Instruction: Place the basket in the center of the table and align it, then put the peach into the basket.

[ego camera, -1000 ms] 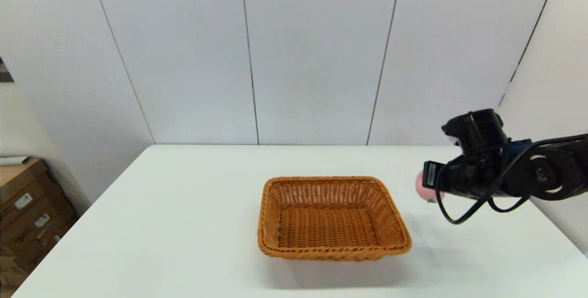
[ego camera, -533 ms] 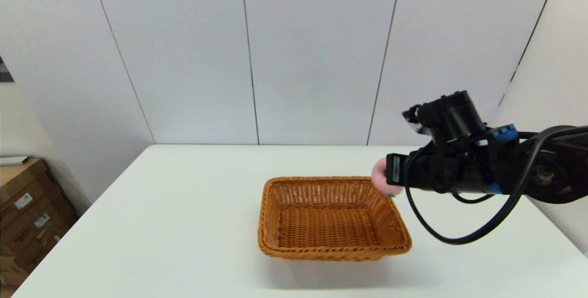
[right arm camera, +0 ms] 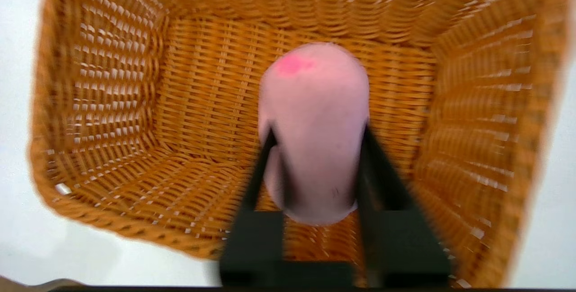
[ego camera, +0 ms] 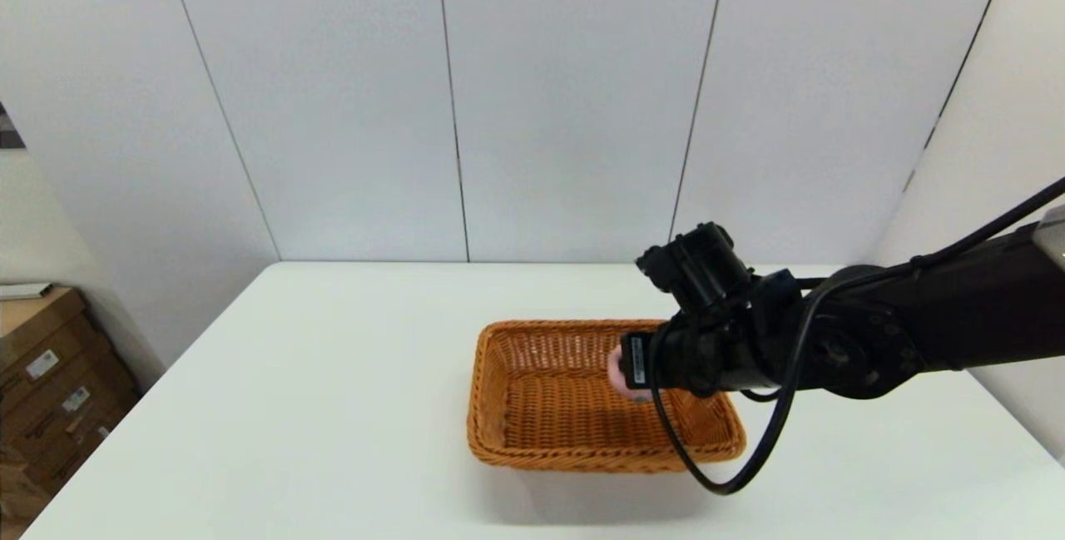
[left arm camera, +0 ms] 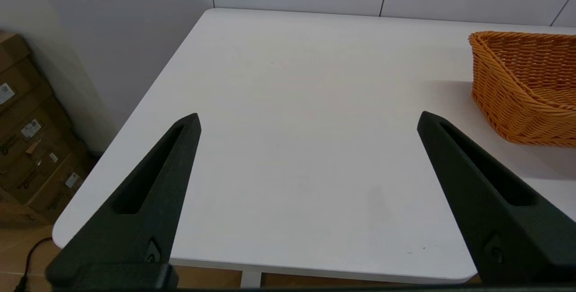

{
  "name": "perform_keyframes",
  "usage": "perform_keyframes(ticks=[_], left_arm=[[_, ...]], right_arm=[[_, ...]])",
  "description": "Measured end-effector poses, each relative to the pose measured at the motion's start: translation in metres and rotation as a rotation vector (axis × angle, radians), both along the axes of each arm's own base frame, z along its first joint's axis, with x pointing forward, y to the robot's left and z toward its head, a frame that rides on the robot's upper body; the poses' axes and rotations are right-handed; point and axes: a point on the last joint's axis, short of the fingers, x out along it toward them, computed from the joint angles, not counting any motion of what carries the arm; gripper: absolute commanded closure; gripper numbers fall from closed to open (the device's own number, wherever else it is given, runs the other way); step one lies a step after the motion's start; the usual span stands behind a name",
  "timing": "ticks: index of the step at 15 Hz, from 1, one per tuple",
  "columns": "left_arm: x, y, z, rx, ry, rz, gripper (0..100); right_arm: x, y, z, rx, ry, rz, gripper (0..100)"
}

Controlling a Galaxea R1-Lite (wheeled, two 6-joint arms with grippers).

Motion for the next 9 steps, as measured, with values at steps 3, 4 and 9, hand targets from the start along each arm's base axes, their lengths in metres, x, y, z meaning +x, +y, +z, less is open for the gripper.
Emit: perform_keyframes(ticks=[3,4,9], left_arm=[[0.0,0.0,0.0,0.0,0.0,0.0,0],[0.0,0.0,0.0,0.0,0.0,0.0,0],[0.0,0.0,0.0002,0.0,-0.001,0.0,0]], right_arm=[[0.0035,0.0023,-0.0077,-0.009,0.018,-0.003,0],[0.0044,0.0021,-0.0088,-0.009,0.021,-0.003,0],[0.0059,0.0015,-0.0053,0.007,0.011,-0.009,0]])
